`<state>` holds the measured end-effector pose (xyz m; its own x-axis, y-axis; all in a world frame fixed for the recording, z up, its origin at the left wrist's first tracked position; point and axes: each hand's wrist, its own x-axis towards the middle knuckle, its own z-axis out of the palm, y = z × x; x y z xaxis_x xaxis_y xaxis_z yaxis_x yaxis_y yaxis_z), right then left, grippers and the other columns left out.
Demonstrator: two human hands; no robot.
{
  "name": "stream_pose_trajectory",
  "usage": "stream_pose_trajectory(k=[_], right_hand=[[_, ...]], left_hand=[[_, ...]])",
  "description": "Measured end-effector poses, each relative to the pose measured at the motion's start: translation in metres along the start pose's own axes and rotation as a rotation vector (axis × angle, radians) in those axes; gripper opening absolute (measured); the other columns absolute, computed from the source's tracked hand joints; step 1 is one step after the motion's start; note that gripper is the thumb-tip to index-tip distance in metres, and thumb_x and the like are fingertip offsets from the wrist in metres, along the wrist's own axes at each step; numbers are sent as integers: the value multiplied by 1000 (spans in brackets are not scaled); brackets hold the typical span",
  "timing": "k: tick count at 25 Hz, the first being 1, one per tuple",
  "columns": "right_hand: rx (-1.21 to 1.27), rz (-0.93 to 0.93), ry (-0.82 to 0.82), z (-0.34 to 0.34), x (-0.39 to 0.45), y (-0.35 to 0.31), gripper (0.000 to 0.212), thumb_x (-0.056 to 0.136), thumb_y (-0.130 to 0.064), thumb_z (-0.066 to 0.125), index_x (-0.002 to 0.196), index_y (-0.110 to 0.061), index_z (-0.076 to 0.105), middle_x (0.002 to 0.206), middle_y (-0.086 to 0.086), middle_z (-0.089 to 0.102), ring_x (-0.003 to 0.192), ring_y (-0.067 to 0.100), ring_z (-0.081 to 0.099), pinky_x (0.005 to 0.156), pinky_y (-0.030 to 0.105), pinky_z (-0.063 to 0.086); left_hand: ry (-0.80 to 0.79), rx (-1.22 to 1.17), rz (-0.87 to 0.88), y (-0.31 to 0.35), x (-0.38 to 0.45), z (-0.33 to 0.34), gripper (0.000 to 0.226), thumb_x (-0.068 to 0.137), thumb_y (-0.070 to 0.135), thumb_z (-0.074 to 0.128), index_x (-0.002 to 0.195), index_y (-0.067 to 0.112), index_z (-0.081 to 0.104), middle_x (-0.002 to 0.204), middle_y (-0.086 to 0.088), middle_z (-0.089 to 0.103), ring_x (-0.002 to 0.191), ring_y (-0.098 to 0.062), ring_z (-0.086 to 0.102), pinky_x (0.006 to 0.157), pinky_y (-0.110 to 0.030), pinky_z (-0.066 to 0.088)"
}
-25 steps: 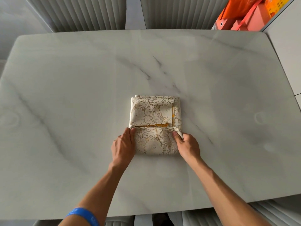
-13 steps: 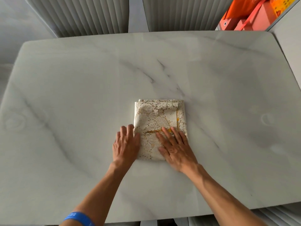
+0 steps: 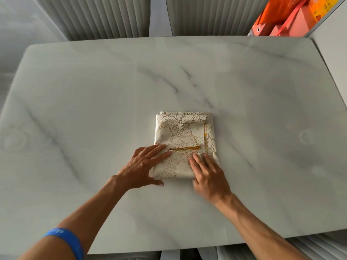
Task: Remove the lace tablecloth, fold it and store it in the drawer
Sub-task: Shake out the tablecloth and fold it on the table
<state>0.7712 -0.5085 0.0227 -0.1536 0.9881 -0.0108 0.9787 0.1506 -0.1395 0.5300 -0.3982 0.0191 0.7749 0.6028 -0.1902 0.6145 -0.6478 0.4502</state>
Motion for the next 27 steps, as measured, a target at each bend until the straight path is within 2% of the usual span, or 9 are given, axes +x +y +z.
stream_pose_trajectory(k=[3,7,9,12,15,18,23,25,27], right_hand=[[286,-105,96,-10,-33,6,47,67,-13,65,113,-13,71,113,2,74,96,21,72,66,35,62],[248,-322,-290,-14,-78,34,76,83,-53,53,151,-25,33,158,-1,35,146,18,31,119,41,30],[136,-335,-463,-13,-74,60,92,79,-58,44,157,-28,5,166,-1,6,152,19,4,122,44,13],[231,-278,-290,-9,-62,66,77,85,-56,56,149,-19,37,151,-1,46,139,19,42,107,40,42],[697,96,-216,-14,-47,56,57,81,-73,52,103,-24,71,100,-3,72,92,15,63,78,36,53],[975,605,-128,-16,-26,53,58,79,-73,53,57,-21,41,49,-12,39,48,13,39,53,32,31],[893,986,-81,-16,1,35,56,87,-62,56,55,-19,41,44,-5,47,48,25,67,48,24,43],[843,1074,-18,-22,5,32,43,84,-56,65,78,-15,56,66,1,64,62,30,72,60,34,55],[422,814,239,-22,9,22,36,87,-38,65,113,-15,55,106,7,66,95,33,67,81,42,54]], left_hand=[[180,-149,-18,17,-22,14,66,71,10,81,132,18,56,130,-1,63,114,-25,60,86,-45,54],[243,-228,-25,30,-62,38,56,72,-3,78,123,18,66,124,5,67,112,-16,61,86,-39,54],[234,-260,-71,26,-62,37,53,73,-1,76,121,20,66,120,5,68,111,-13,60,85,-36,54],[206,-371,-124,24,-53,25,30,84,21,63,112,30,62,104,11,68,95,-8,63,73,-34,54],[249,-511,-271,26,-40,17,1,86,46,55,86,47,54,73,23,62,62,3,55,56,-24,44],[310,-535,-542,30,-17,17,33,85,56,49,69,28,43,53,10,46,49,-8,37,50,-30,32],[474,-419,-799,46,16,19,41,96,52,43,71,19,47,67,5,50,63,-22,50,57,-33,30],[431,-369,-814,49,23,20,42,98,48,37,74,15,45,71,-4,57,70,-34,54,62,-36,34],[408,-315,-791,49,25,20,40,100,45,34,77,15,45,81,-12,61,81,-37,55,71,-41,41]])
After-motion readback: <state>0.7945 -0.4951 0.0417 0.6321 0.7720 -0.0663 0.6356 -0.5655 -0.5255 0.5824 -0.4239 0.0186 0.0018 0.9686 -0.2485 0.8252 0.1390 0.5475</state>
